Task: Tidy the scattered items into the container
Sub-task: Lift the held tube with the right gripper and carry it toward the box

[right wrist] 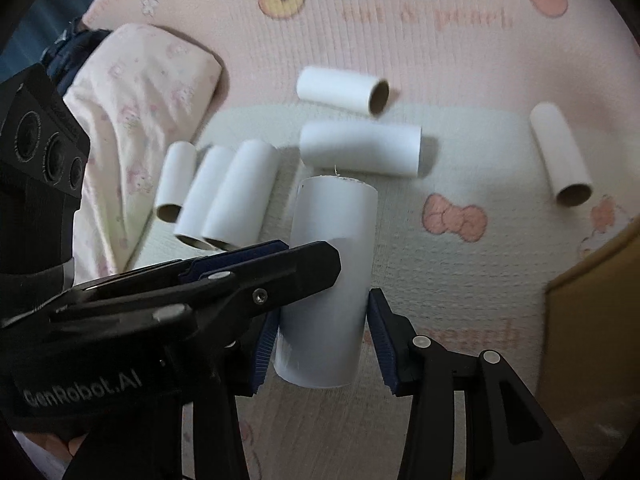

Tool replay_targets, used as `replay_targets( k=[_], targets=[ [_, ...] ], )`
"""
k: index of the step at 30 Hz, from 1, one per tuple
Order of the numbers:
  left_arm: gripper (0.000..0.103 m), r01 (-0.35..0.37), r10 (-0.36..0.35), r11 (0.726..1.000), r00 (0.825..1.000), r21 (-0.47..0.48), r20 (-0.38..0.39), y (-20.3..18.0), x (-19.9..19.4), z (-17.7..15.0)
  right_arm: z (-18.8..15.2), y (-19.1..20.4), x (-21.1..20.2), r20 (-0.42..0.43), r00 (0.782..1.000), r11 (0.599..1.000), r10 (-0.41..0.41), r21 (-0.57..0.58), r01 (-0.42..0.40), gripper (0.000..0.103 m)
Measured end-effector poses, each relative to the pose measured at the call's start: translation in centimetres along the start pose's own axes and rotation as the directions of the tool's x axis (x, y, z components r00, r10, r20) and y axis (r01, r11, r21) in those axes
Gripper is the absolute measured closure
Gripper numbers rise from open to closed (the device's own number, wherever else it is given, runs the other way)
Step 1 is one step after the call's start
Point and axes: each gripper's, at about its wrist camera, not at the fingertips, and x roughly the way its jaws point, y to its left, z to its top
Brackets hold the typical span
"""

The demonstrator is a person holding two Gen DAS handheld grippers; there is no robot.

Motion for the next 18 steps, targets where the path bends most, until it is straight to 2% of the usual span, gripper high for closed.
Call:
replay_targets(
  k=[4, 7, 11, 18],
  targets=[
    [0.065, 0.006, -0.011, 0.997, 0.998, 0.079, 0.059, -2.7, -2.2, -0.3, 0.2, 0.8, -2.8, 0.046, 0.999, 1.0, -0.015, -0.011, 0.016, 0.061],
    [0.065, 0.033, -0.043, 0.991, 0.996, 0.128, 0.075, -5.0, -3.5, 0.0, 0.1, 1.6, -5.0, 0.094, 0.994, 0.998, -0.049, -0.031, 0.052, 0.061],
    [0.065, 0.058, -0.077, 0.979, 0.993, 0.196, 0.094, -8.0, -4.8, 0.9, 0.2, 1.6, -8.6, 0.17, 0.98, 0.993, -0.103, -0.045, 0.112, 0.061],
    [0.065, 0.075, -0.111, 0.956, 0.988, 0.285, 0.109, -13.3, -6.6, 1.8, 0.5, 0.3, -13.7, 0.265, 0.955, 0.99, -0.134, -0.012, 0.142, 0.061]
  ],
)
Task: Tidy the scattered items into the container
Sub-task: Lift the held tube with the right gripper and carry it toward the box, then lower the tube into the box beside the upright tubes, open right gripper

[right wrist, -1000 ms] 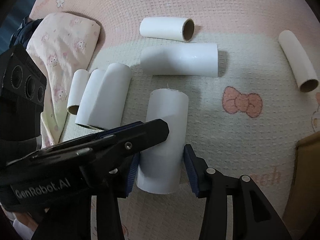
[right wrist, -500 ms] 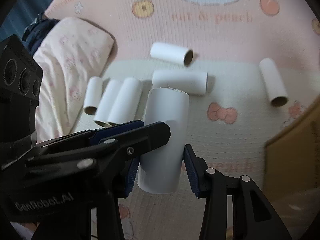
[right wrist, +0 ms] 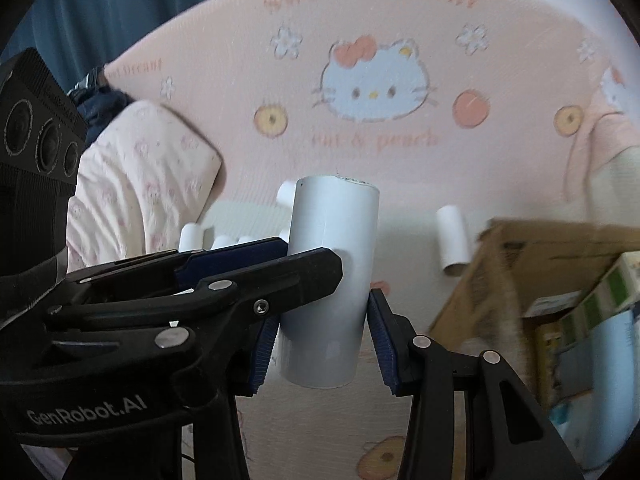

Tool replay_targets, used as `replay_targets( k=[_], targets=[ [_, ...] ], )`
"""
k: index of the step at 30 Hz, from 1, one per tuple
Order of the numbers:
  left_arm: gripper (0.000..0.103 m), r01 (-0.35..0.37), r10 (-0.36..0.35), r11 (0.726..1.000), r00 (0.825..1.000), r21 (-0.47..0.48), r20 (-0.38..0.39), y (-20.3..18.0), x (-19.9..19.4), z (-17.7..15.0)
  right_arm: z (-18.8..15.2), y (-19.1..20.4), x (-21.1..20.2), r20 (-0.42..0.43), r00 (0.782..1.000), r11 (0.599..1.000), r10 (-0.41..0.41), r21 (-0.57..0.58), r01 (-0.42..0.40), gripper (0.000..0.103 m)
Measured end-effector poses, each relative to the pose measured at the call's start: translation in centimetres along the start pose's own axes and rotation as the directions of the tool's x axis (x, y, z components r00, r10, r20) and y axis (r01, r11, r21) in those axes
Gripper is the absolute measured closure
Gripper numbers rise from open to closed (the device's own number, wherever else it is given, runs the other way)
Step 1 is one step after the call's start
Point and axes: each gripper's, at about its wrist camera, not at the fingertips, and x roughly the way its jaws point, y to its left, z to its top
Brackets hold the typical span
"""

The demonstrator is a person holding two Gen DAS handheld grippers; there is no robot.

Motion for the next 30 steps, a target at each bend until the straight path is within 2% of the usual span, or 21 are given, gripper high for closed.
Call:
replay_targets(
  k=[10, 13, 20, 24, 30],
  targets=[
    [0.065, -0.009, 0.005, 0.992, 0.999, 0.13, 0.034, -5.7, -1.1, 1.5, 0.9, -2.2, -5.0, 0.091, 0.995, 0.999, -0.04, 0.033, 0.037, 0.061],
    [0.065, -0.001, -0.002, 0.987, 1.0, 0.162, 0.022, -7.0, -0.7, 1.9, 0.9, -2.7, -6.1, 0.112, 0.991, 0.997, -0.072, 0.028, 0.069, 0.061],
    [0.065, 0.031, -0.016, 0.983, 0.996, 0.181, -0.082, -9.3, 1.7, 3.5, 0.8, -5.3, -7.3, 0.102, 0.99, 0.994, -0.093, 0.067, 0.087, 0.061],
    [0.065, 0.053, -0.024, 0.983, 0.986, 0.177, -0.165, -10.7, 3.6, 4.3, 1.0, -7.5, -7.5, 0.074, 0.991, 0.991, -0.107, 0.089, 0.101, 0.062],
    [0.065, 0.073, -0.015, 0.972, 0.968, 0.223, -0.249, -13.4, 6.5, 5.0, 1.2, -11.4, -8.2, 0.048, 0.993, 0.986, -0.105, 0.138, 0.097, 0.062]
  ],
)
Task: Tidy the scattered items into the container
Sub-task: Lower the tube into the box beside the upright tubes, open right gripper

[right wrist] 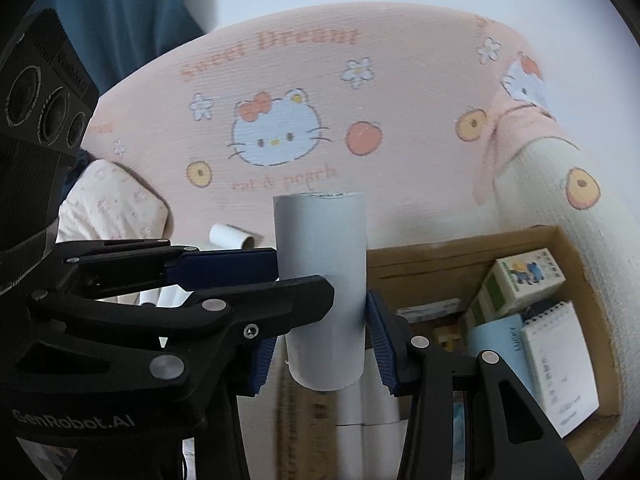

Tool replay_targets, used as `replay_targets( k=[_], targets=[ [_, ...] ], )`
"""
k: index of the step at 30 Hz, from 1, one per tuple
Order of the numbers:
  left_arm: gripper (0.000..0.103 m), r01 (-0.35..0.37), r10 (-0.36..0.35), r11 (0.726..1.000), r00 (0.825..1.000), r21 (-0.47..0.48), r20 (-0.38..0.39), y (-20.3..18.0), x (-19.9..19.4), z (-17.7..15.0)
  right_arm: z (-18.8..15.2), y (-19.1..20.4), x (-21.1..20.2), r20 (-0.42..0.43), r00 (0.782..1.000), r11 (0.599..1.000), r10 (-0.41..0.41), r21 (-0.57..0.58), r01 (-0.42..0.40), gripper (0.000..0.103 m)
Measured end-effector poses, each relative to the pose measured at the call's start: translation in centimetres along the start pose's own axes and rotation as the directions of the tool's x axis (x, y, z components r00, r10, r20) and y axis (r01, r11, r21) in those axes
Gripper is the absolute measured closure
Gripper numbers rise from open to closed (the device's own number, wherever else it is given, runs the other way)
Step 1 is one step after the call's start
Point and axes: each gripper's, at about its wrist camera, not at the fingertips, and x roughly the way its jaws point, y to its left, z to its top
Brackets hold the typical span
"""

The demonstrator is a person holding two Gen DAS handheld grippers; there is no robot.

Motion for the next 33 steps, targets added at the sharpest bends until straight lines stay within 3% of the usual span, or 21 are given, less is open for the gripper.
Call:
replay_targets(
  k=[4, 8, 12, 19, 26, 28, 31, 33],
  targets=[
    [0.065, 0.031, -0.033, 0.999, 0.996, -0.026, -0.086, -0.6, 2.6, 1.0, -0.1, -2.1, 0.3, -0.027, 1.0, 1.0, -0.006, 0.019, 0.007, 0.062],
    [0.065, 0.043, -0.055, 0.996, 0.986, -0.076, -0.156, -0.8, 5.1, 1.3, -0.3, -4.2, 1.2, -0.106, 0.994, 1.0, -0.01, 0.011, 0.011, 0.062],
    [0.065, 0.024, -0.038, 0.997, 0.977, -0.069, -0.208, -1.6, 7.0, 1.3, -0.7, -6.2, 2.4, -0.174, 0.984, 0.998, 0.024, 0.064, -0.013, 0.062],
    [0.065, 0.028, -0.058, 0.995, 0.947, -0.099, -0.316, -1.2, 10.5, 1.3, -1.9, -9.3, 5.0, -0.285, 0.952, 0.979, 0.114, 0.198, -0.058, 0.063],
    [0.065, 0.005, -0.059, 0.991, 0.908, -0.131, -0.415, -0.3, 13.8, 0.8, -3.3, -10.8, 7.6, -0.397, 0.906, 0.961, 0.145, 0.273, -0.034, 0.063],
    [0.066, 0.0, -0.064, 0.989, 0.899, -0.147, -0.433, 0.0, 14.5, 0.6, -3.6, -10.9, 8.2, -0.424, 0.895, 0.962, 0.139, 0.273, -0.02, 0.063],
    [0.073, -0.009, -0.056, 0.989, 0.9, -0.147, -0.433, 0.3, 14.8, 0.3, -3.9, -11.0, 9.2, -0.452, 0.881, 0.956, 0.141, 0.294, -0.002, 0.063],
    [0.083, -0.028, -0.036, 0.99, 0.904, -0.142, -0.426, 0.5, 14.5, 0.3, -4.0, -10.8, 9.6, -0.465, 0.876, 0.96, 0.127, 0.279, 0.009, 0.063]
  ],
)
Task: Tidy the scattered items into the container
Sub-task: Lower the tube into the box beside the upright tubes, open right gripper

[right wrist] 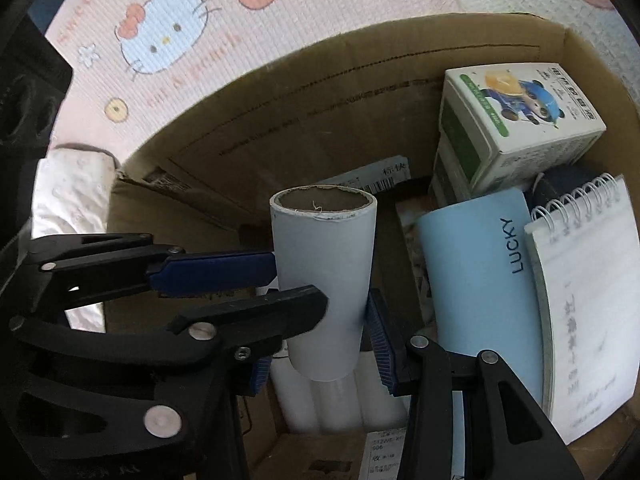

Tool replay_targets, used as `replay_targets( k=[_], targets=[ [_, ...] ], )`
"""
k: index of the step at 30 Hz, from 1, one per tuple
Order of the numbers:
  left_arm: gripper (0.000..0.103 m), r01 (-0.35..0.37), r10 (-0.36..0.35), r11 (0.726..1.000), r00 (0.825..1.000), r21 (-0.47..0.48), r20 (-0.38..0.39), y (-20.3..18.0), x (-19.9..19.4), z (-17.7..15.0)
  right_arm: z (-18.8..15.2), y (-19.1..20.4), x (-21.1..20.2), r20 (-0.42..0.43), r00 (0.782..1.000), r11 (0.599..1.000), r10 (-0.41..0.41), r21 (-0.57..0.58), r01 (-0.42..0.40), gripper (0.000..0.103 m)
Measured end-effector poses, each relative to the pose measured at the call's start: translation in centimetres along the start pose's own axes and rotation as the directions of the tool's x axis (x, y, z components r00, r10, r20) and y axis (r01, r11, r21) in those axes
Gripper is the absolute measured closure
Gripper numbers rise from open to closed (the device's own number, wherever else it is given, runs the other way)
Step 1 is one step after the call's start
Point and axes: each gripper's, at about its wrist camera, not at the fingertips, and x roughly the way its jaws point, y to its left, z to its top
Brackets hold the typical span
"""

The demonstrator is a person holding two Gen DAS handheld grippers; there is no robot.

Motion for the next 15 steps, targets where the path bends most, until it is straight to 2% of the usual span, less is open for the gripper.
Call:
replay_targets(
  k=[3, 5, 6, 8, 12, 15],
  targets=[
    [0.086, -0.085, 0.084, 0.996, 0.996, 0.009, 0.028, 0.3, -0.5, 0.0, 0.3, 0.1, 0.5, -0.03, 0.999, 1.0, -0.012, 0.001, 0.012, 0.063],
    [0.088, -0.108, 0.107, 0.994, 0.993, 0.009, 0.042, 0.8, -0.8, -0.1, 0.4, 0.3, 0.8, -0.042, 0.998, 0.999, -0.043, -0.008, 0.043, 0.063],
    [0.092, -0.099, 0.099, 0.995, 0.994, 0.005, 0.047, 1.1, -1.1, -0.1, 0.4, 0.5, 0.9, -0.048, 0.997, 0.998, -0.063, -0.019, 0.063, 0.063],
    [0.094, -0.077, 0.077, 0.997, 0.996, -0.005, 0.054, 1.5, -1.6, -0.2, 0.4, 0.7, 1.4, -0.066, 0.993, 0.995, -0.094, -0.037, 0.092, 0.063],
    [0.094, -0.066, 0.066, 0.998, 0.992, -0.006, 0.106, 2.0, -3.0, -0.4, 0.5, 1.4, 3.2, -0.109, 0.975, 0.979, -0.194, -0.093, 0.184, 0.063],
    [0.094, -0.072, 0.074, 0.997, 0.991, -0.023, 0.11, 2.7, -3.7, -0.5, 0.7, 2.1, 4.3, -0.135, 0.956, 0.961, -0.259, -0.133, 0.242, 0.063]
  ],
)
